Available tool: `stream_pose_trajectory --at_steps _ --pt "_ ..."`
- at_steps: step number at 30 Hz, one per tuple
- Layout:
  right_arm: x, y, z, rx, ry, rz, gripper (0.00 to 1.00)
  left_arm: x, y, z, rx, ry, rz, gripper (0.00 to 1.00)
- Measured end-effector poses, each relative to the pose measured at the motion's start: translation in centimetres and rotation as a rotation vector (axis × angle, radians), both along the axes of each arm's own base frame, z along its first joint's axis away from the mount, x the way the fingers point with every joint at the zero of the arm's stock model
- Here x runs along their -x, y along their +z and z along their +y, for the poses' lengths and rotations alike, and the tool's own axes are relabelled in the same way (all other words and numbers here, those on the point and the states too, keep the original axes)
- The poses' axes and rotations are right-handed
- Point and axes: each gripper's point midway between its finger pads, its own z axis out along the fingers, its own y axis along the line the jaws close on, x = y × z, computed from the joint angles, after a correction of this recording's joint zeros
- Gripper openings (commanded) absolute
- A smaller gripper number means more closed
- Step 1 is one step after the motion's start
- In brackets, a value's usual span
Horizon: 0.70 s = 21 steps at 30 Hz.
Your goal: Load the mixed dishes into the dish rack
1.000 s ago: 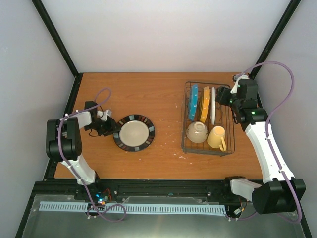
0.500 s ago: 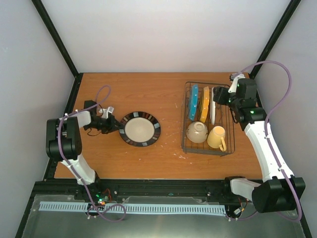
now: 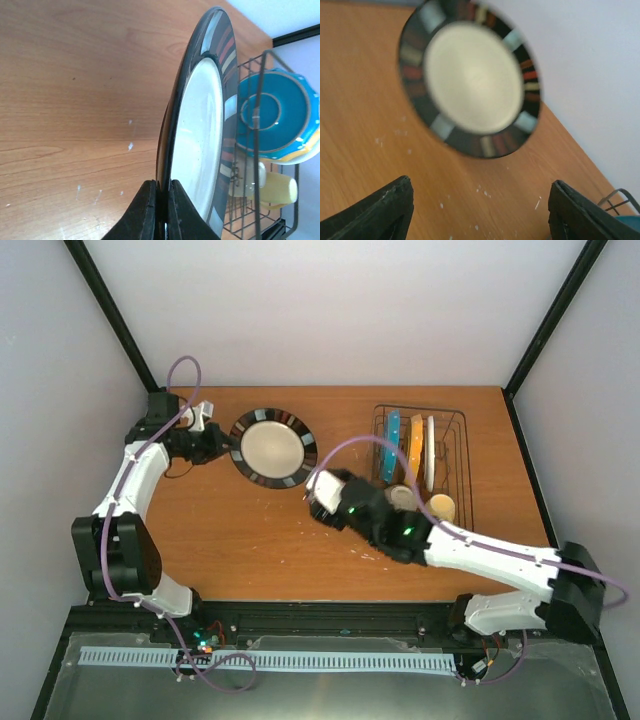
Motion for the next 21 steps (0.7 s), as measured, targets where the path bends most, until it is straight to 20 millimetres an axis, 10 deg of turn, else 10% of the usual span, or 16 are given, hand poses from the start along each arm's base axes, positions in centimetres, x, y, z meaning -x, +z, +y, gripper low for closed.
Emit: stream_pose_trajectory --at_steps 6,21 --pt "1.7 -7.1 2.8 0.309 0.044 -0.125 0.75 0.7 3.2 -0.9 0.016 0.006 -0.01 0.01" --pt "-1.8 -9.1 8.1 0.448 0.038 -0.3 0.76 3.6 5.1 -1.4 0.032 0.02 0.024 0.01"
